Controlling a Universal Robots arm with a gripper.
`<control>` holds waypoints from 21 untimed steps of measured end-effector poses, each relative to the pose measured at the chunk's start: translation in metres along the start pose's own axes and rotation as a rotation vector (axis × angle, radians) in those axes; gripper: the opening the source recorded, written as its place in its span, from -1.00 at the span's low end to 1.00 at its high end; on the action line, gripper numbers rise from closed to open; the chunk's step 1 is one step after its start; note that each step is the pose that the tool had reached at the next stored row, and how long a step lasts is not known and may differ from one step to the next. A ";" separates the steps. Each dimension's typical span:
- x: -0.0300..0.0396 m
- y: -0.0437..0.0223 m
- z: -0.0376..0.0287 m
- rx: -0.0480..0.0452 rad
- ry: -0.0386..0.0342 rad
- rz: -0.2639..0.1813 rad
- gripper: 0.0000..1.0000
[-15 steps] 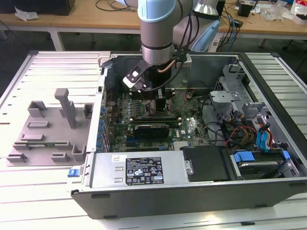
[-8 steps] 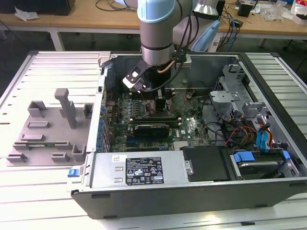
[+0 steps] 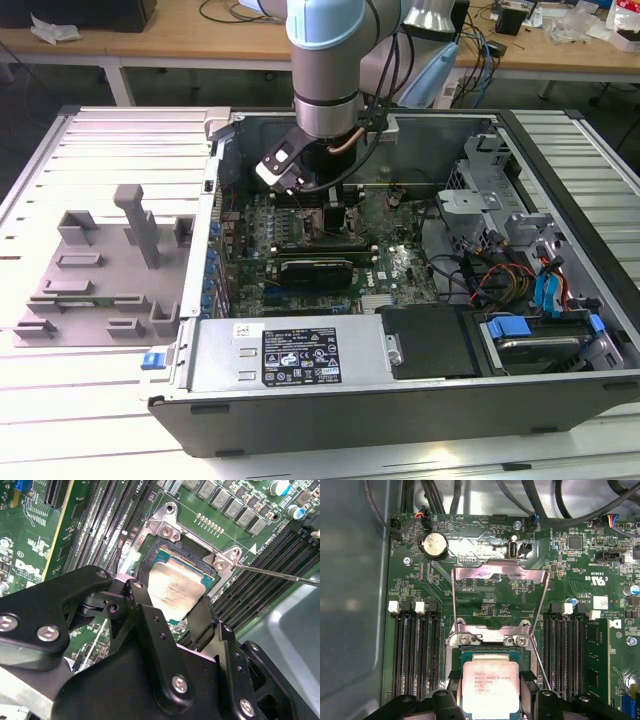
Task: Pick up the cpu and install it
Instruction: 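Place the cpu into insertion slot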
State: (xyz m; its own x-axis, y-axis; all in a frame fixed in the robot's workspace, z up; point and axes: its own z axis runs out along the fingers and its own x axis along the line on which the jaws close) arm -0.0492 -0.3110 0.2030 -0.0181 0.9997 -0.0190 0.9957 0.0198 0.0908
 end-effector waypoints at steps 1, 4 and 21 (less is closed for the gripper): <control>0.0000 0.0000 0.0001 0.0000 -0.0001 0.000 0.09; 0.0000 0.0000 0.0004 -0.0001 0.0001 0.000 0.09; 0.0001 -0.0019 0.0082 0.0004 -0.0011 0.009 0.09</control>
State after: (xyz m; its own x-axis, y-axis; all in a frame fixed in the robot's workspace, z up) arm -0.0504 -0.3111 0.1947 -0.0092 0.9998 -0.0192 0.9958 0.0109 0.0907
